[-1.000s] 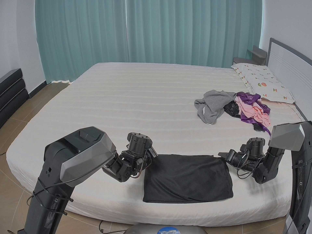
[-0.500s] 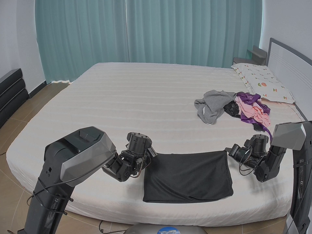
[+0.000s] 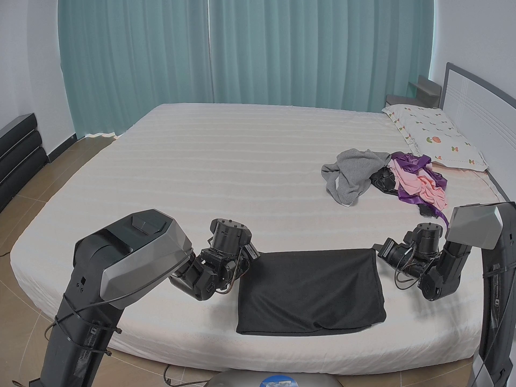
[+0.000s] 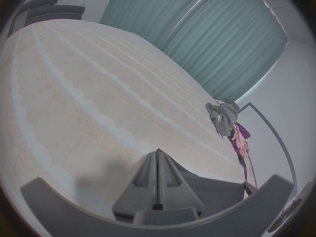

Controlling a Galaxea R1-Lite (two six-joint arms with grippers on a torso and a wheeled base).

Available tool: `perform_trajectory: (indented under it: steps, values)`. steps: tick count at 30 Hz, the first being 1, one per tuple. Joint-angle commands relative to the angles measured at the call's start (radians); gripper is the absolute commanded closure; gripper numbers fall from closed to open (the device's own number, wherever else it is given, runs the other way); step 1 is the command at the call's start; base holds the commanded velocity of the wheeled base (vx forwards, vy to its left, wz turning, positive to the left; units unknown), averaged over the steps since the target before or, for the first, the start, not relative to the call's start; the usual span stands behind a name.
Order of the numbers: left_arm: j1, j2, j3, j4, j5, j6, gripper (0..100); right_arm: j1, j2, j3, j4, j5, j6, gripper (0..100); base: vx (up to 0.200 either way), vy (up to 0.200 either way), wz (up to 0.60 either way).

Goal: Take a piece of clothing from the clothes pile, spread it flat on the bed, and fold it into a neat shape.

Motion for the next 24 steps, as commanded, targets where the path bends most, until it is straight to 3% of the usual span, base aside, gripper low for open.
perform_trajectory:
  steps: [1,2,3,11,15,23,24]
  values:
    - [0.000,0.002,-0.001,0.000,0.001,-0.001,100,0.003,0.012,0.000,0.000,0.001,-0.001,100,0.000,0.000,0.00]
    - [0.000,0.002,-0.001,0.000,-0.001,-0.002,0,0.003,0.014,0.002,-0.002,0.001,-0.001,100,0.000,0.000,0.00]
    - [0.000,0.000,0.001,0.000,-0.001,-0.004,0,0.005,0.012,0.003,-0.002,0.001,-0.001,0,0.000,0.000,0.00]
    - [0.003,-0.014,0.018,0.001,-0.002,-0.022,0,-0.001,-0.077,0.071,-0.002,0.016,0.004,0,0.000,0.000,0.00]
    - [0.025,-0.100,0.133,-0.002,-0.008,-0.059,0,-0.001,-0.161,0.154,0.003,0.070,0.004,0,0.000,0.000,0.00]
    - [0.038,-0.239,0.305,-0.022,-0.059,-0.096,0,0.008,-0.247,0.246,0.041,0.070,-0.014,0,0.000,0.000,0.00]
    - [0.037,-0.270,0.388,-0.068,-0.079,-0.142,0,0.000,-0.296,0.324,0.040,0.085,-0.016,0,0.000,0.000,0.00]
